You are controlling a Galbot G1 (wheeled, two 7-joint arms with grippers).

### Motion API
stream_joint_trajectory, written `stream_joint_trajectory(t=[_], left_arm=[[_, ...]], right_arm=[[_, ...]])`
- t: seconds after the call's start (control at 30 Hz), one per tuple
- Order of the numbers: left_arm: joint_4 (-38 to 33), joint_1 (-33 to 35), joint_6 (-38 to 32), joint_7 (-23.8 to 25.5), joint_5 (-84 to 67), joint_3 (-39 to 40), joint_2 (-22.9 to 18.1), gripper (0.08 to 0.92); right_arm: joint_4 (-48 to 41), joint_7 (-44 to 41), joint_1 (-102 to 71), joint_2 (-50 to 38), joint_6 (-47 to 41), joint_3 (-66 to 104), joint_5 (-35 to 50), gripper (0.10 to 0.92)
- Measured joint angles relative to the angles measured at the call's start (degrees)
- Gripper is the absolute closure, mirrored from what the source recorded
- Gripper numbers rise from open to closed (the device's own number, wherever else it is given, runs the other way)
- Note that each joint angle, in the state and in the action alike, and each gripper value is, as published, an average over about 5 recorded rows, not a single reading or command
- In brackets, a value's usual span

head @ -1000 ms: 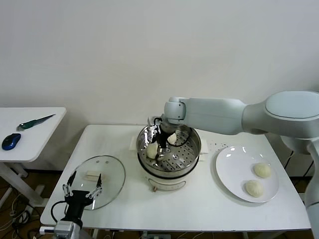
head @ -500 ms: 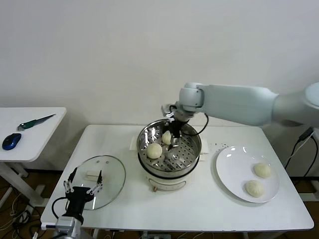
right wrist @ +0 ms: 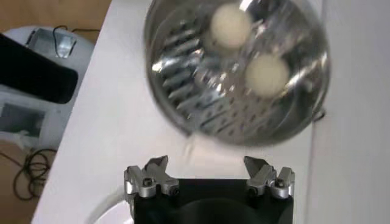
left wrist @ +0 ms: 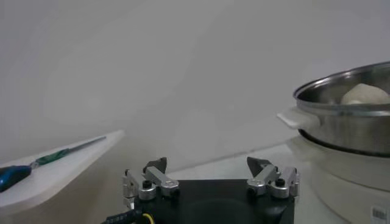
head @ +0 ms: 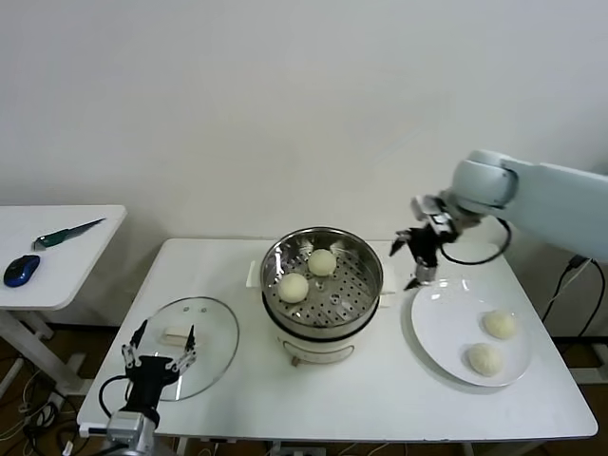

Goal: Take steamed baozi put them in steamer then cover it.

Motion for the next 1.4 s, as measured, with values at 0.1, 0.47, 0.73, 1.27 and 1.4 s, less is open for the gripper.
stream_joint_trajectory(t=[0.1,0.47,0.73,1.27,1.4], left_arm=[[-0.06,0.01,0.22,-0.13,0.43,0.19,-0.29,0.177],[-0.26,0.64,0.61,0.17,1.57,-0.3,-1.4,0.177],[0.33,0.37,0.8,0.15,1.79,-0.7,-2.03,0.177],[1.58,0.12,0.56,0.17,1.75,-1.26,-2.05,0.177],[1.67,-0.02,0.55,0.13,1.75,-1.28,-2.01,0.177]], right_arm=[[0.05,-0.74,-5.78,-3.69,0.91,4.39,-4.05,0.203],[-5.38,-2.43,-26.89,-9.19,4.28,20.68,-16.17,0.203],[-9.32,-2.93,-35.58,-9.36,5.6,26.25,-21.02,0.203],[-14.36,-3.1,-40.68,-6.42,6.82,29.46,-25.08,0.208],[-14.92,-3.4,-40.65,-5.95,7.21,29.43,-25.47,0.252]])
